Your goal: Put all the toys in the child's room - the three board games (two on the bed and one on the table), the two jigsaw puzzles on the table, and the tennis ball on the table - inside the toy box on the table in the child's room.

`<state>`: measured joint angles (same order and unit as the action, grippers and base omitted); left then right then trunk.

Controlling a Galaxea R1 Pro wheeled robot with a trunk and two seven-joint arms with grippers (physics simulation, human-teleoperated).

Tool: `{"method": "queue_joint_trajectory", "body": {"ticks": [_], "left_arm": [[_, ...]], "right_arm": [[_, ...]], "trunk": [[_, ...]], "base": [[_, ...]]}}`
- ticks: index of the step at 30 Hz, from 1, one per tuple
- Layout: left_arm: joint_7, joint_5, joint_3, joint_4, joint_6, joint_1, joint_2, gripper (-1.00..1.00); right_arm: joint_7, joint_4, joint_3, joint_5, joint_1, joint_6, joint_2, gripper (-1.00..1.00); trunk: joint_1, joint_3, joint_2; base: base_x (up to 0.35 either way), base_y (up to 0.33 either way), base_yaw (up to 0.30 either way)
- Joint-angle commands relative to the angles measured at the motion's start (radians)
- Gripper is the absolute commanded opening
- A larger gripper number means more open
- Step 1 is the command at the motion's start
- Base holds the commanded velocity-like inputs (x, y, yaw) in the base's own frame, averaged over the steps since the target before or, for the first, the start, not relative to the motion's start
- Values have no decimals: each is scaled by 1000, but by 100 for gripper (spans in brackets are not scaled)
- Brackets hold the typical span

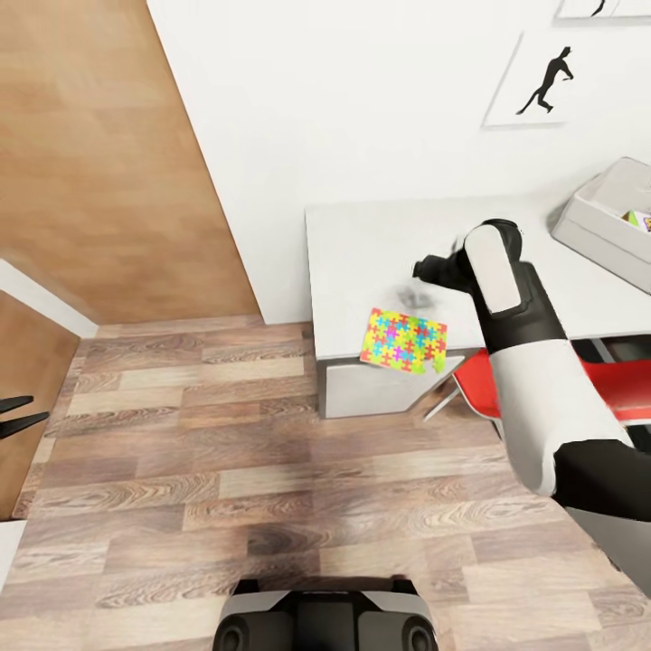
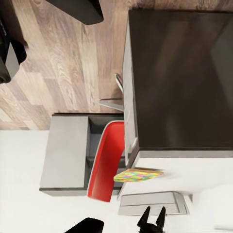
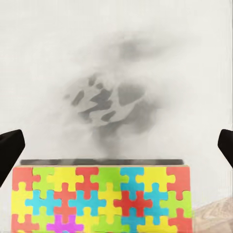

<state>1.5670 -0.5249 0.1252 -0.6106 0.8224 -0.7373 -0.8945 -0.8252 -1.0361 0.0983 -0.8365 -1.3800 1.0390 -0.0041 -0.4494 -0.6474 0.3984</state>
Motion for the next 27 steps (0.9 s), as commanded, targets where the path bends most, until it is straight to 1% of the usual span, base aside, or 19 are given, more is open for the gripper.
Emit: {"method": "queue_joint_trajectory", "body": {"ticks": [1,2,3,4,5,6,7,8,10,11,12,13,14,15,16,19,21,24,27], "left_arm": [[4,0,-1,0,11,-1,0,100],[4,0,-1,0,11,-1,1,100],[4,0,-1,0,11,-1,1,100],[4,0,-1,0,11,-1,1,100],[4,0,-1,0,11,-1,2,100],[4,0,-1,0,11,-1,2,100],[4,0,-1,0,11,-1,3,100],[4,0,-1,0,11,-1,3,100],[4,0,-1,0,11,-1,3,100],[4,0,-1,0,11,-1,3,100],[4,0,-1,0,11,-1,3,100],[4,0,-1,0,11,-1,3,100],[4,-1,-1,0,11,-1,4,100],[4,0,-1,0,11,-1,4,100],[4,-1,-1,0,11,-1,4,100],[4,-1,-1,0,11,-1,5,100],[4,-1,-1,0,11,-1,5,100],[4,-1,-1,0,11,-1,6,100],[4,-1,-1,0,11,-1,6,100]], "right_arm": [[-9,-36,-3,-11,29,6,-11,100],[-8,-75,-7,-18,56,8,-24,100],[-8,-119,-11,-37,83,8,-40,100],[-7,-142,-14,-52,97,8,-49,100],[-7,-191,-21,-98,127,8,-66,100],[-7,-216,-24,-129,142,8,-76,100],[-7,-267,-29,-199,175,8,-95,100],[-7,-293,-30,-239,191,8,-105,100],[-13,-384,-34,-395,256,8,-145,100],[-13,-401,-35,-431,273,8,-155,100],[-15,-428,-36,-492,307,8,-174,100],[-15,-439,-36,-518,325,8,-183,100],[-16,-462,-37,-560,360,8,-199,100],[-15,-490,-37,-588,393,8,-214,100],[-13,-517,-38,-607,421,8,-227,100],[-10,-550,-42,-633,463,8,-250,100],[-8,-558,-41,-647,481,8,-255,100],[-6,-563,-39,-678,525,8,-258,100],[-4,-565,-37,-725,579,8,-259,100]], "trunk": [[-1,0,2],[-1,2,2],[-1,4,2],[-1,5,2],[-1,7,2],[-1,9,2],[-1,10,2],[-1,12,2],[-1,15,2],[-1,17,2],[-1,18,2],[-1,20,2],[-1,22,2],[-1,23,2],[-1,25,2],[-1,30,2],[-1,33,2],[-1,38,2],[-1,43,2]], "base": [[0,0,0],[0,0,0],[0,0,0],[0,0,0],[0,0,0],[0,0,0],[0,0,0],[0,0,0],[0,0,0],[0,0,0],[0,0,0],[0,0,0],[0,0,0],[0,0,0],[0,0,0],[0,0,0],[0,0,0],[0,0,-25],[0,0,-48]]}}
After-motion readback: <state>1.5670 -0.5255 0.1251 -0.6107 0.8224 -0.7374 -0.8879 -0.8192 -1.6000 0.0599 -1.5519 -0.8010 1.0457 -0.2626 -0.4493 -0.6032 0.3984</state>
